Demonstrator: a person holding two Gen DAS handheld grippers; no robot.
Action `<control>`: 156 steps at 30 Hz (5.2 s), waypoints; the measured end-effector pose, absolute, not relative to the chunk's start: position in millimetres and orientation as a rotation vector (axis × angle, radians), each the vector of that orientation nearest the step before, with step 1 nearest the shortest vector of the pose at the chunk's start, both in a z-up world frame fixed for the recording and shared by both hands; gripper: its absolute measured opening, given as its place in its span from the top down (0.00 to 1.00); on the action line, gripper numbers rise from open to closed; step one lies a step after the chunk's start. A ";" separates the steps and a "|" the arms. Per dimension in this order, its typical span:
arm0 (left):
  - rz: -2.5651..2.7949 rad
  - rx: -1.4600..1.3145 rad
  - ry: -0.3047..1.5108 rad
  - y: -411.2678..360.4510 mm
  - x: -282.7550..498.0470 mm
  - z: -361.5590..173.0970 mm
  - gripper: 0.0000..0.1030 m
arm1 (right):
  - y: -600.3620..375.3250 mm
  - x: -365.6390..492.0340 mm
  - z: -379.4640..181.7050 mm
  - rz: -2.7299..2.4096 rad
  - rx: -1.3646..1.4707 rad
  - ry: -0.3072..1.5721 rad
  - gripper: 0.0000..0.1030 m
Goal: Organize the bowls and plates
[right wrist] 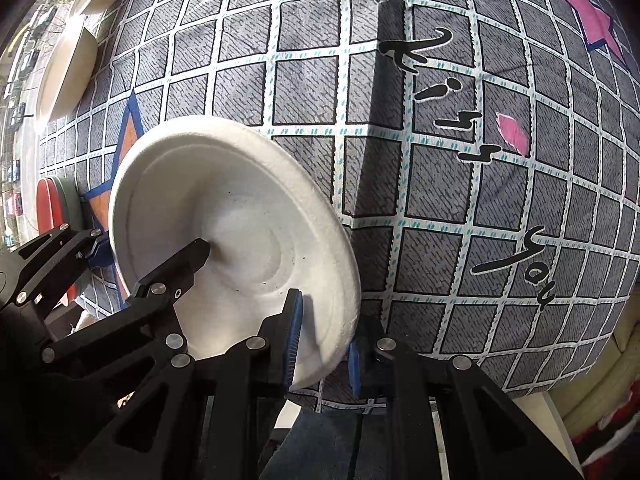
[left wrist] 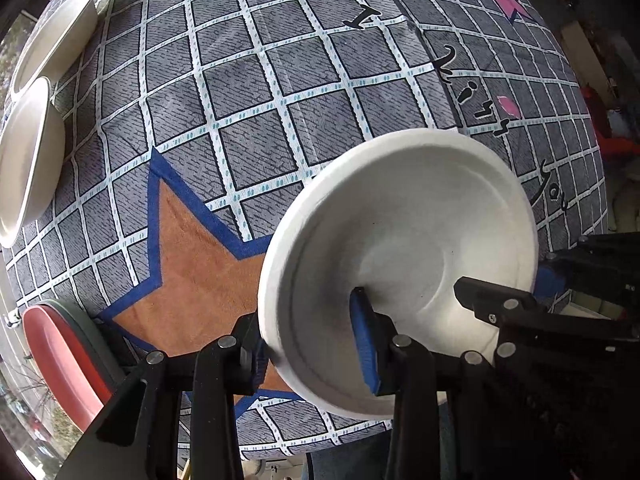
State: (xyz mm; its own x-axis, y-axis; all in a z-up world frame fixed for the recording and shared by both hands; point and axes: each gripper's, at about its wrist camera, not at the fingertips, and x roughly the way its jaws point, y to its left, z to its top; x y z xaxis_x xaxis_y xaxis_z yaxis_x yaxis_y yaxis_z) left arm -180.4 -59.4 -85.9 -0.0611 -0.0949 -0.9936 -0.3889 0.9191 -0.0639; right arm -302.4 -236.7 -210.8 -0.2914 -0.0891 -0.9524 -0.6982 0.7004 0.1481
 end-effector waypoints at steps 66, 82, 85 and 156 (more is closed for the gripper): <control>0.627 -0.610 1.454 157.6 -111.6 -62.2 0.73 | 26.1 -340.4 -250.9 0.863 -0.621 1.695 0.77; 0.610 -0.554 1.504 143.1 -27.0 -74.3 0.65 | 0.1 -297.1 -282.9 0.837 -0.486 1.779 0.77; 0.610 -0.556 1.501 126.8 -32.6 -71.3 0.65 | -5.1 -301.4 -276.0 0.842 -0.500 1.753 0.77; 0.448 -0.505 1.548 -47.4 -88.1 -45.9 0.23 | -189.8 -337.6 -219.3 0.530 -0.365 1.768 0.28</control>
State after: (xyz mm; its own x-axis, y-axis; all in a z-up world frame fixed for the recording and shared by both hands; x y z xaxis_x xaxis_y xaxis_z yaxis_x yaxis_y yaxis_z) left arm -88.1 -47.4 -45.9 -0.0179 -0.0433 -0.9989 -0.5697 0.8214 -0.0254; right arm -337.6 -189.8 -219.3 -0.2569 0.0303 -0.9660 -0.5063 0.8472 0.1612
